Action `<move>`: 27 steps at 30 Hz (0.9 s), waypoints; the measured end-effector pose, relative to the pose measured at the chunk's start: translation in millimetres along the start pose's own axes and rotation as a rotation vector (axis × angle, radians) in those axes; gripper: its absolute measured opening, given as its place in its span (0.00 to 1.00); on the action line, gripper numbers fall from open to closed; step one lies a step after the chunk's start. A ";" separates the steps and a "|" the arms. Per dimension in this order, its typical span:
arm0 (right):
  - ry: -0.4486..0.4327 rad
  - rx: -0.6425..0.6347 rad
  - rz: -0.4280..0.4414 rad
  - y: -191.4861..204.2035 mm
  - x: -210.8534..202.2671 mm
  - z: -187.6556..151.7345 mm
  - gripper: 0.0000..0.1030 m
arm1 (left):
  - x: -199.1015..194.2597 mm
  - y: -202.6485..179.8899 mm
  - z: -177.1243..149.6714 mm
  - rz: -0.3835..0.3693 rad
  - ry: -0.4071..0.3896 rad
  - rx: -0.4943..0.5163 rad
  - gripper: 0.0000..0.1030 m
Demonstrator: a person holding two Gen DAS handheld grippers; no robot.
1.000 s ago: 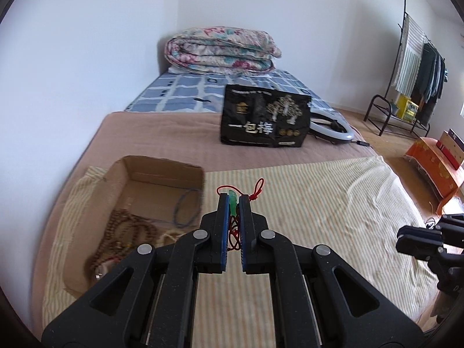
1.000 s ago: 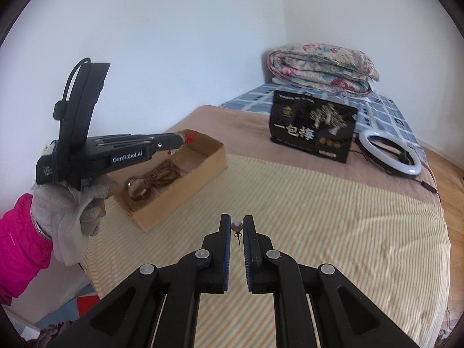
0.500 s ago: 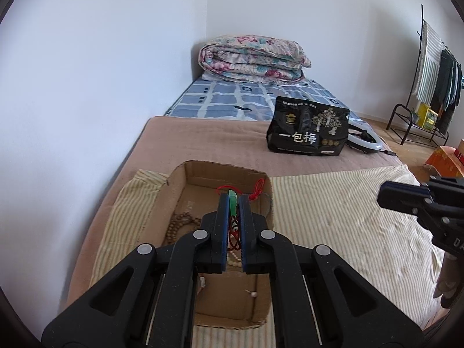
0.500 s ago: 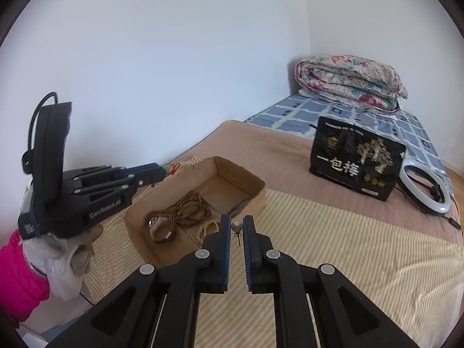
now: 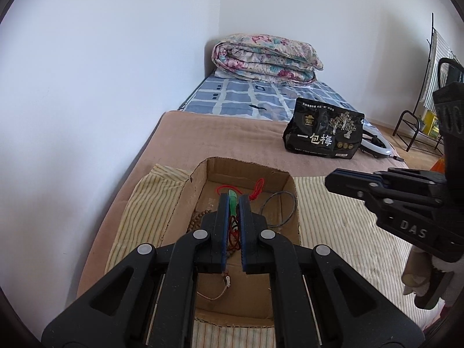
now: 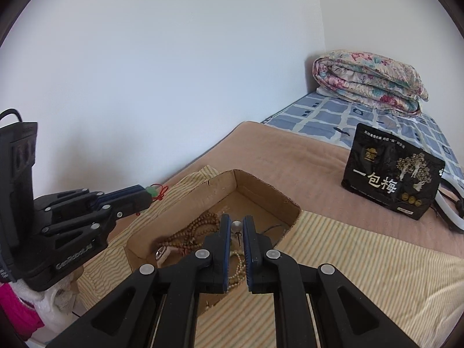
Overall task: Organize jewelry
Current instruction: 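Lower the green pendant into the box and open the left tool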
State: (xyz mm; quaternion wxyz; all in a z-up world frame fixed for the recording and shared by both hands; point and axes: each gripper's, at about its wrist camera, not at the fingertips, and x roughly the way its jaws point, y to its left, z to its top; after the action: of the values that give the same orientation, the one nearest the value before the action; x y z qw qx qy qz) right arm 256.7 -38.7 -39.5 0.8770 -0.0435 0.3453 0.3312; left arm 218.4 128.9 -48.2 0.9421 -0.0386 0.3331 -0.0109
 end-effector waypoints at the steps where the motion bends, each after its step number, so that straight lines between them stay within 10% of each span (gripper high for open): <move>1: 0.003 0.004 0.002 -0.1 4.5 0.4 0.06 | 1.2 0.7 -0.8 0.000 0.002 0.000 0.04; 17: 0.038 0.035 0.017 -6.0 40.2 -4.8 0.09 | 20.1 7.8 -11.8 0.007 0.039 0.013 0.04; 24: 0.024 0.043 -0.005 -6.7 38.8 -3.2 0.39 | 24.2 9.4 -14.8 0.021 0.048 0.011 0.07; 27: 0.013 0.044 -0.024 -7.4 36.2 -3.1 0.65 | 22.4 10.7 -16.5 0.024 0.036 0.008 0.34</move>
State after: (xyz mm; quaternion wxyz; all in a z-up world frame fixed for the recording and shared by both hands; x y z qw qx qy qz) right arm 279.1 -25.5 -65.9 0.8795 -0.0306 0.3574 0.3127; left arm 225.5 137.5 -75.9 0.9362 -0.0304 0.3502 -0.0016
